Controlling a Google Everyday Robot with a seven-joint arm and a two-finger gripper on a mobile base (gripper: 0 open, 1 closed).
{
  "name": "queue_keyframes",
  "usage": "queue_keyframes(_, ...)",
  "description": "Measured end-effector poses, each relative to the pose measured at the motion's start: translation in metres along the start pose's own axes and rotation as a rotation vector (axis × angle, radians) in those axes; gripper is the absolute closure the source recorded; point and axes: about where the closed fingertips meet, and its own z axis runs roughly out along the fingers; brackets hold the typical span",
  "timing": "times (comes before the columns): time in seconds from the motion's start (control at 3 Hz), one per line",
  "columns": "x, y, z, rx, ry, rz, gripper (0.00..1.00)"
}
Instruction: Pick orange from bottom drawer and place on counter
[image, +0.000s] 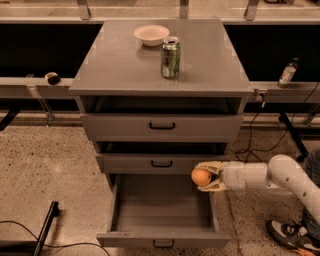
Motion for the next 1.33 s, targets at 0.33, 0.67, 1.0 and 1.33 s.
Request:
queue_keyframes(0.33, -0.071, -0.042, -0.024, 0.035, -0.074, -0.131, 1.00)
queue_keyframes(0.67, -0.145, -0.069, -0.046, -0.003, -0.032, -0.224, 1.00)
queue_keyframes(1.0, -0.155, -0.097, -0.049, 0.004, 0.112, -0.213, 1.00)
queue_keyframes(1.33, -0.154, -0.103, -0.048, 0.016, 0.123, -0.215, 1.00)
